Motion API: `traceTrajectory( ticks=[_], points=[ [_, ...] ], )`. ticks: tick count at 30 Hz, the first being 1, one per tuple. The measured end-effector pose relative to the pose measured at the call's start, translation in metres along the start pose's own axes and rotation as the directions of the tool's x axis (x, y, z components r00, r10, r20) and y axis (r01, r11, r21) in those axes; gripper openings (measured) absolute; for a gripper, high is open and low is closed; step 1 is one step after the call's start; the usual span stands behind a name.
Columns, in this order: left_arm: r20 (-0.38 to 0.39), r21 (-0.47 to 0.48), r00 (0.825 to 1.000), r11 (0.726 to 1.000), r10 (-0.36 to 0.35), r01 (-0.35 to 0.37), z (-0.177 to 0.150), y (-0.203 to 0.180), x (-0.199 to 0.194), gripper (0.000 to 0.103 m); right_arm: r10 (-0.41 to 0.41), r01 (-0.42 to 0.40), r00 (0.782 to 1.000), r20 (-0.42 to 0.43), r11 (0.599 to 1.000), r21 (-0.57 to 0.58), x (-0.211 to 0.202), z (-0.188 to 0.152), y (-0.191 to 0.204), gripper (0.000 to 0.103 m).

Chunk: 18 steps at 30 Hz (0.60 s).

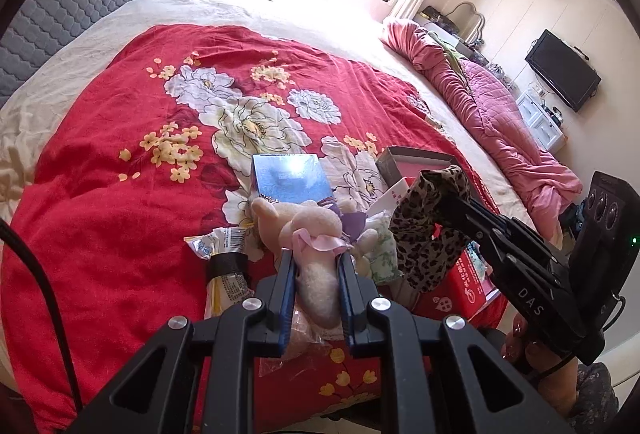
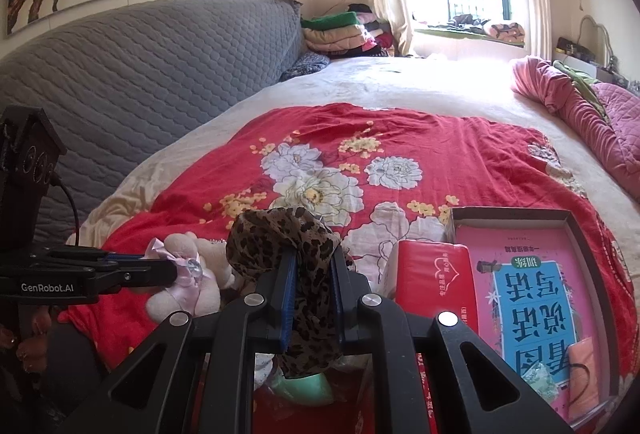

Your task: Organize soft objects

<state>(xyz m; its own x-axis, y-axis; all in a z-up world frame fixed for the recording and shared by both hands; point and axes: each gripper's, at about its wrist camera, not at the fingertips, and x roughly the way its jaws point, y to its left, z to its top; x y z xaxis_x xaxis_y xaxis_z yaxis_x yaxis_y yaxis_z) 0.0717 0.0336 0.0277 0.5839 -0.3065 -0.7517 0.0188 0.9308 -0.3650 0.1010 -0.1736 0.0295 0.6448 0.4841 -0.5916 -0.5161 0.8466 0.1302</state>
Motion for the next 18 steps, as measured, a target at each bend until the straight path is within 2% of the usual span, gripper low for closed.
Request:
traceTrajectory(
  ticks=[7, 18],
  points=[
    [0.023, 0.037, 1.000, 0.999, -0.005, 0.004, 0.008, -0.023, -0.010, 0.020, 0.008, -0.008, 0.999, 0.034, 1.000, 0.021, -0.018, 0.004, -0.005, 0.015],
    [0.058, 0.104, 0.998, 0.995, -0.013, 0.007, 0.019, -0.064, -0.018, 0.020, -0.029, 0.022, 0.995, 0.099, 0.997, 0.070, -0.052, 0.007, -0.027, 0.015]
  ],
)
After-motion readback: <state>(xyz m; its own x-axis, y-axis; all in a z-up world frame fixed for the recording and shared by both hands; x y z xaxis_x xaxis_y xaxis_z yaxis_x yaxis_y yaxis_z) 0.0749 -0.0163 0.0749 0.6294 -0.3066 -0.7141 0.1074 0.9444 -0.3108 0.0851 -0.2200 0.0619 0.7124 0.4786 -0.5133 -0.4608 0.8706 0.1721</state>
